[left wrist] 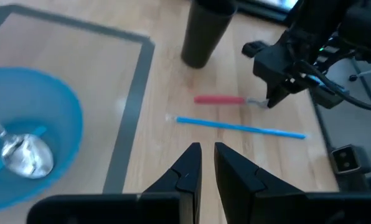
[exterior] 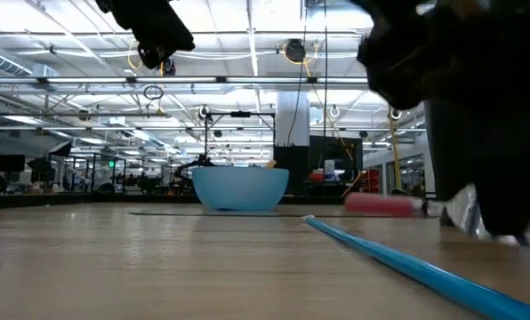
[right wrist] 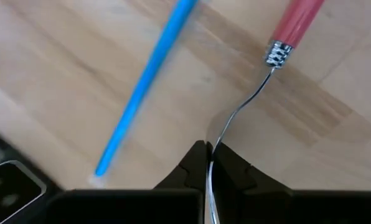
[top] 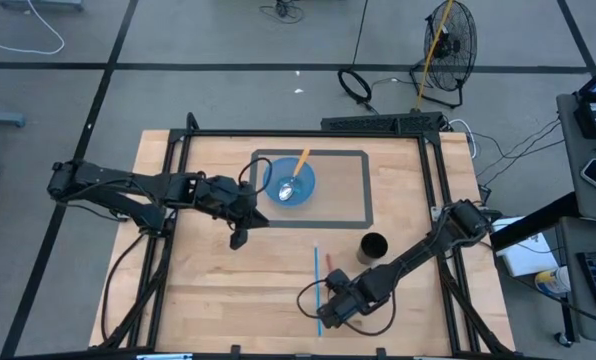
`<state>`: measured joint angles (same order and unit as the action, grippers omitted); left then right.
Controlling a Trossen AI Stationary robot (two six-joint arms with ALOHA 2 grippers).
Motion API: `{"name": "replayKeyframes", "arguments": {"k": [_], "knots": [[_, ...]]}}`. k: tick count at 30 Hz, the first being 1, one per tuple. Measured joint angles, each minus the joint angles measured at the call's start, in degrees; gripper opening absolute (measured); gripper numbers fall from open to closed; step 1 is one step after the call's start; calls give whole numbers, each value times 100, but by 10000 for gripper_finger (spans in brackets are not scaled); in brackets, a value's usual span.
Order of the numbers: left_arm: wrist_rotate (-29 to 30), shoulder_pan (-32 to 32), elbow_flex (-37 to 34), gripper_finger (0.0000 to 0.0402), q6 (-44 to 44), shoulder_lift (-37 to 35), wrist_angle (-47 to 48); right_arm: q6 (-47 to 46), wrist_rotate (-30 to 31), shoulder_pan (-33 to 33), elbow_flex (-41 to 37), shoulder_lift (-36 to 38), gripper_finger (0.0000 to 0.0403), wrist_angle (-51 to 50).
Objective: Pick & Place Utensil
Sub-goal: Put the pink fork into the bowl
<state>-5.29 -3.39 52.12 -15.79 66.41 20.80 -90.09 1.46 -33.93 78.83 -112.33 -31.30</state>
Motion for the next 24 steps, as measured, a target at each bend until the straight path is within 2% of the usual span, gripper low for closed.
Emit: {"name": "replayKeyframes", "arguments": {"k": [6, 12, 19, 24], "knots": [[-355, 0, 0, 45, -25, 1, -620, 270, 634, -85, 0, 394, 1, -40], [-935, -1, 2, 58, -340, 56, -1674, 856, 1556, -105, 2, 877, 1, -20], [-987, 12, 7, 119, -827, 400, -2445, 1932, 2668, -35, 2, 1448, 1, 150], [-1128, 34, 4, 173, -1177, 811, -3341, 2892, 2887, 125, 7, 1764, 1, 354]]}}
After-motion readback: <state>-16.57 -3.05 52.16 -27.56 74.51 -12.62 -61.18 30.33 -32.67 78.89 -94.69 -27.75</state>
